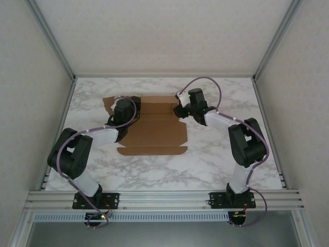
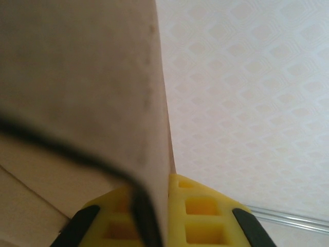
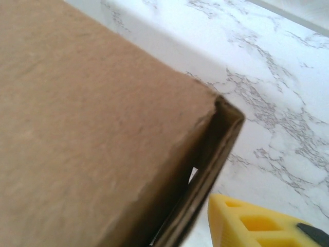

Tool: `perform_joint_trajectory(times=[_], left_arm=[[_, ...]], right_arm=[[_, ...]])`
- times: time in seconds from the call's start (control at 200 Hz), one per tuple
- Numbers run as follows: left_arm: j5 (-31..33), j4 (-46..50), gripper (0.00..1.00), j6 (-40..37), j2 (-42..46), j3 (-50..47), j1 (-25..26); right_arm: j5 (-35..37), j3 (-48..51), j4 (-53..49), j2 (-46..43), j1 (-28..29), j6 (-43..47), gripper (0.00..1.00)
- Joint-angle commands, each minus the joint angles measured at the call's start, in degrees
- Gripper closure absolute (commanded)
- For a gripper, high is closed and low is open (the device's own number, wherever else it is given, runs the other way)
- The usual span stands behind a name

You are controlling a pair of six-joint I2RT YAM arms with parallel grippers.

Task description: Fold the paper box

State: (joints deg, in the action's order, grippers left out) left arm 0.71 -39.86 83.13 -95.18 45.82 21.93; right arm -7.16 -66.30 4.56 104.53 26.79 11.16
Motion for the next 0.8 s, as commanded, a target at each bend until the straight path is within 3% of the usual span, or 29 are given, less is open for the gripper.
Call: perform_joint_trajectory(times=[0.0, 0.406, 0.601, 0.796], left_arm=[[0.1, 7.5, 1.0, -1.9, -2.3, -3.1, 0.3], [-0.5, 7.8, 1.0, -1.5, -1.7, -4.1, 0.3], [-0.4, 7.5, 1.0, -0.6, -1.3, -5.8, 0.5], [0.9, 7.2, 1.0, 0.0, -1.6, -7.2, 1.8]], right_arm=[[6.3, 0.2, 1.9, 1.8, 1.5, -2.0, 0.54], [14.9, -1.9, 0.2, 5.2, 4.3, -5.3, 0.62], [18.8, -2.6, -1.0, 6.2, 5.4, -8.4, 0.77], [23.7, -5.8, -4.8, 8.2, 6.6, -14.1, 0.84]])
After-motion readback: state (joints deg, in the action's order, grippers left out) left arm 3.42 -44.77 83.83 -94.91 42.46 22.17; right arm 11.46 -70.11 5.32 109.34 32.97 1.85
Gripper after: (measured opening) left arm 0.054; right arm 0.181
